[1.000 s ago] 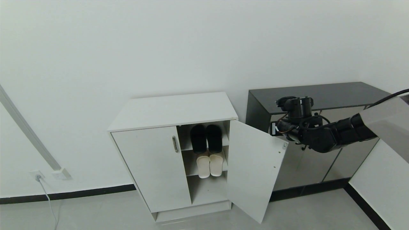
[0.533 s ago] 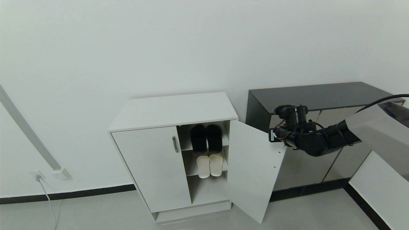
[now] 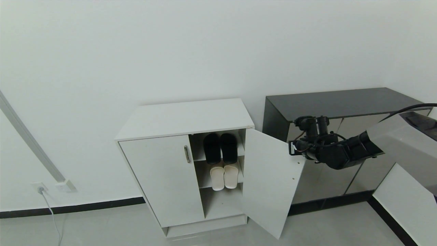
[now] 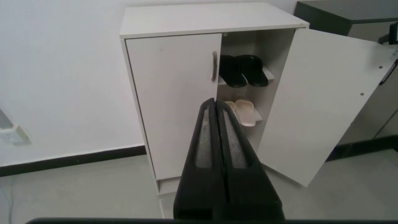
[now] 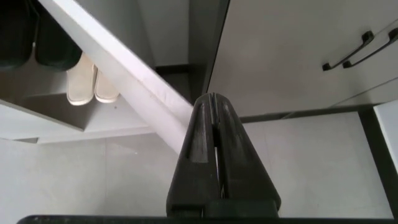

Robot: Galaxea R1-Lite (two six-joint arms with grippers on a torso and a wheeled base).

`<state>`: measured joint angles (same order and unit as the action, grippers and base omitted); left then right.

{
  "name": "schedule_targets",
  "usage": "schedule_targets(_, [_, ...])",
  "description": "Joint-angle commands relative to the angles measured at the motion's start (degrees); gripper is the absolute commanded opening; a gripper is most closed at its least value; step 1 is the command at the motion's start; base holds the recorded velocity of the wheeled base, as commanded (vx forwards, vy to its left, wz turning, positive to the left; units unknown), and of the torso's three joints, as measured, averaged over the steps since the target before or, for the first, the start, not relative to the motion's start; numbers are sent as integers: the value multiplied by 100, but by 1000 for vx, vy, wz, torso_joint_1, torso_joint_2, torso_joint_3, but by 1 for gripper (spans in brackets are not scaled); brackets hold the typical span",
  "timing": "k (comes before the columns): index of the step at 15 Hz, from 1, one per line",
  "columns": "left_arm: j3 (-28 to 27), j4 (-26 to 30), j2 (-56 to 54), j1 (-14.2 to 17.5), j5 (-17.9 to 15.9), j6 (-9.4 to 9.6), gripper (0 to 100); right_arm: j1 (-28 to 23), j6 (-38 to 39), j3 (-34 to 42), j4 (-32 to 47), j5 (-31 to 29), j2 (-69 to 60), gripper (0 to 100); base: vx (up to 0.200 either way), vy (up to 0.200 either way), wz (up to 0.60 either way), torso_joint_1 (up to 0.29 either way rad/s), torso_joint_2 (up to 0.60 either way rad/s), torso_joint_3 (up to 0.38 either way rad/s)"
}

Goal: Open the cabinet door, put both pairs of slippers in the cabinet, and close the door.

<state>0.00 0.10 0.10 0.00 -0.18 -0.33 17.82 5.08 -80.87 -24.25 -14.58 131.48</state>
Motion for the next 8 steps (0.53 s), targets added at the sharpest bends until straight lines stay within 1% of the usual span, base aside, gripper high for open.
schedule_targets(1, [0, -1, -1, 0, 1, -2, 0, 28, 1, 63, -1, -1, -17, 0, 0, 0, 0, 0, 0, 0])
schedule_targets(5, [0, -1, -1, 0, 1, -2, 0, 125, 1, 274, -19, -1, -149, 0, 0, 0, 0, 0, 0, 0])
schedule_targets(8, [0, -1, -1, 0, 1, -2, 0, 441, 1, 669, -54, -1, -412, 0, 0, 0, 0, 0, 0, 0])
